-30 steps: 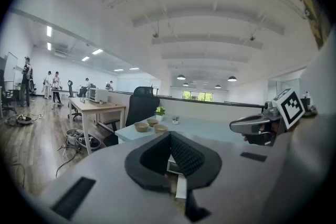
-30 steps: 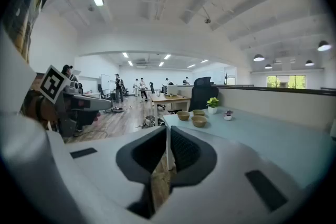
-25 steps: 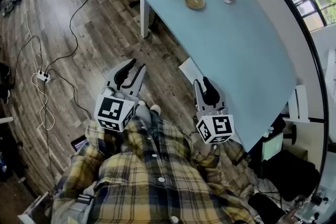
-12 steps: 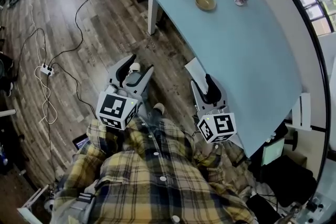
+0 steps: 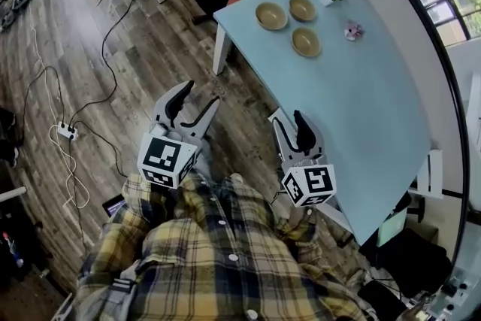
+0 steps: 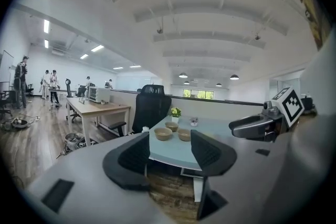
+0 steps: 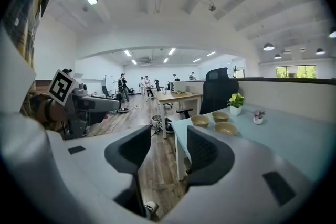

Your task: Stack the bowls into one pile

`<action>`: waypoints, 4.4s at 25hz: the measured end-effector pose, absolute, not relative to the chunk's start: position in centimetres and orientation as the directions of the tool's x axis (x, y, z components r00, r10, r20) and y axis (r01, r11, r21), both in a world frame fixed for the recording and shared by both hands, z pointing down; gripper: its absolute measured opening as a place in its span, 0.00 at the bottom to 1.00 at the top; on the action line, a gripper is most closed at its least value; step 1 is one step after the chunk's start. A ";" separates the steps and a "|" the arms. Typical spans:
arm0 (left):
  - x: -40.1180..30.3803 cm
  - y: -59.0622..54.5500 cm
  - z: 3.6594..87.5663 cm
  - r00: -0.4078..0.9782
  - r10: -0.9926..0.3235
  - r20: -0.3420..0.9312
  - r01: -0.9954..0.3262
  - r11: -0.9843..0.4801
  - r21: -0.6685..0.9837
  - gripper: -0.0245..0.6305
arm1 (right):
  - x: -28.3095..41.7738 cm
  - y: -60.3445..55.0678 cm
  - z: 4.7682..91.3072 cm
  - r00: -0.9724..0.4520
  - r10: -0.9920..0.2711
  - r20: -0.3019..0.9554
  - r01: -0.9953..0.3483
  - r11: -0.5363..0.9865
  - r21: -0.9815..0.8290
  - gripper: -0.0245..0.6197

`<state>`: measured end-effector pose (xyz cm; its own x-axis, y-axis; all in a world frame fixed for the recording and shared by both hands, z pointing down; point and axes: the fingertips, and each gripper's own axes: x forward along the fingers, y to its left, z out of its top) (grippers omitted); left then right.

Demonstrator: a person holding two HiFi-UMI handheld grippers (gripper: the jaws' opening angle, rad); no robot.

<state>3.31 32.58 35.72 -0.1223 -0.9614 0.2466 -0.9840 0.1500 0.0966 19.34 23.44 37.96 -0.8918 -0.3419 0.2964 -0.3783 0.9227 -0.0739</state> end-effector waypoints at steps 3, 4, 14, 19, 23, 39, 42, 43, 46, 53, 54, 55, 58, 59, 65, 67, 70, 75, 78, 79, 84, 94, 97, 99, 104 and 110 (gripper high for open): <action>-1.2 31.4 35.3 -0.118 -0.963 0.244 -0.986 0.143 0.087 0.41 | 15.5 22.1 37.5 -0.885 -0.362 0.294 -0.396 0.916 -0.063 0.35; -2.4 31.1 35.4 -0.114 -0.963 0.245 -0.986 0.139 0.086 0.41 | 14.5 21.8 37.5 -0.881 -0.371 0.294 -0.404 0.912 -0.061 0.35; -9.7 29.8 36.2 -0.053 -0.968 0.247 -0.991 0.081 0.104 0.41 | 8.3 20.6 38.2 -0.843 -0.434 0.319 -0.475 0.878 -0.060 0.35; -11.3 29.8 36.3 -0.030 -0.970 0.241 -0.990 0.063 0.129 0.41 | 7.2 20.7 38.2 -0.822 -0.464 0.331 -0.507 0.860 -0.054 0.35; -11.7 28.9 36.5 -0.008 -0.969 0.246 -0.989 0.044 0.140 0.41 | 7.1 19.7 38.3 -0.802 -0.484 0.349 -0.535 0.843 -0.060 0.35; -15.5 21.4 37.9 -0.002 -0.964 0.264 -0.987 0.044 0.155 0.41 | 3.2 10.2 38.7 -0.791 -0.508 0.341 -0.558 0.828 -0.060 0.35; -15.8 18.3 37.7 0.029 -0.964 0.263 -0.989 0.009 0.144 0.41 | 3.2 7.8 39.1 -0.777 -0.527 0.344 -0.582 0.810 -0.072 0.35; -15.8 17.2 37.7 0.043 -0.963 0.265 -0.990 -0.006 0.140 0.41 | 3.3 6.9 39.2 -0.770 -0.536 0.345 -0.592 0.802 -0.076 0.35; -15.7 13.5 37.4 0.085 -0.960 0.268 -0.990 -0.051 0.130 0.41 | 3.9 4.0 39.2 -0.749 -0.565 0.346 -0.624 0.777 -0.081 0.35; -14.0 5.1 36.8 0.179 -0.937 0.301 -0.982 -0.152 0.111 0.41 | 6.5 -2.5 39.6 -0.683 -0.635 0.362 -0.704 0.704 -0.093 0.35; -13.7 4.0 36.8 0.193 -0.932 0.307 -0.980 -0.169 0.105 0.41 | 6.9 -3.3 39.6 -0.674 -0.644 0.362 -0.714 0.693 -0.096 0.35; -13.4 2.9 36.7 0.209 -0.927 0.311 -0.977 -0.188 0.097 0.41 | 7.2 -4.0 39.7 -0.665 -0.655 0.360 -0.725 0.682 -0.099 0.35; -12.1 -0.2 36.4 0.261 -0.912 0.318 -0.965 -0.247 0.083 0.41 | 8.2 -5.8 39.7 -0.638 -0.684 0.354 -0.754 0.648 -0.108 0.35; -11.7 -1.2 36.4 0.275 -0.908 0.315 -0.961 -0.263 0.081 0.41 | 8.5 -6.3 39.7 -0.631 -0.691 0.353 -0.761 0.640 -0.108 0.35; -9.3 -5.8 36.8 0.353 -0.884 0.305 -0.935 -0.344 0.087 0.41 | 10.4 -8.3 39.9 -0.589 -0.726 0.356 -0.794 0.601 -0.088 0.35; -8.5 -6.6 37.0 0.381 -0.872 0.307 -0.924 -0.372 0.089 0.41 | 11.0 -8.3 40.0 -0.571 -0.737 0.360 -0.808 0.583 -0.086 0.35; -7.4 -7.7 37.1 0.420 -0.855 0.305 -0.906 -0.413 0.089 0.40 | 11.6 -8.3 40.1 -0.549 -0.750 0.369 -0.823 0.563 -0.080 0.35; -6.3 -8.7 37.1 0.465 -0.828 0.315 -0.882 -0.464 0.083 0.40 | 12.5 -7.9 40.0 -0.514 -0.773 0.372 -0.847 0.525 -0.081 0.35; -6.0 -9.1 36.9 0.487 -0.814 0.316 -0.869 -0.488 0.080 0.40 | 12.7 -7.6 40.1 -0.494 -0.784 0.376 -0.861 0.502 -0.085 0.35; -6.0 -9.1 36.9 0.495 -0.809 0.317 -0.864 -0.496 0.082 0.40 | 12.7 -7.5 40.2 -0.487 -0.787 0.380 -0.865 0.494 -0.087 0.35; -6.0 -9.6 36.9 0.528 -0.783 0.329 -0.843 -0.530 0.090 0.40 | 12.0 -7.5 39.8 -0.474 -0.794 0.381 -0.874 0.476 -0.095 0.35; -6.8 -10.1 37.6 0.547 -0.767 0.336 -0.830 -0.548 0.102 0.40 | 11.3 -7.9 40.6 -0.453 -0.793 0.409 -0.883 0.463 -0.079 0.35; -7.1 -10.3 38.1 0.551 -0.760 0.344 -0.827 -0.552 0.107 0.40 | 11.1 -8.2 41.7 -0.440 -0.784 0.439 -0.884 0.463 -0.059 0.35; -7.1 -10.2 38.5 0.559 -0.752 0.351 -0.822 -0.557 0.117 0.40 | 11.1 -8.1 42.7 -0.428 -0.770 0.473 -0.883 0.467 -0.039 0.35; -6.8 -10.8 39.5 0.575 -0.732 0.367 -0.811 -0.570 0.134 0.40 | 11.0 -8.3 45.5 -0.400 -0.733 0.550 -0.876 0.482 0.006 0.35; -6.4 -11.0 40.7 0.589 -0.707 0.392 -0.799 -0.582 0.152 0.39 | 11.7 -8.3 48.5 -0.348 -0.688 0.637 -0.864 0.499 0.066 0.35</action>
<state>-6.37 -10.98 40.73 0.5895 -0.7066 0.3915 -0.7988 -0.5821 0.1522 11.70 -8.25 48.50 -0.3481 -0.6877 0.6371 -0.8644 0.4985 0.0659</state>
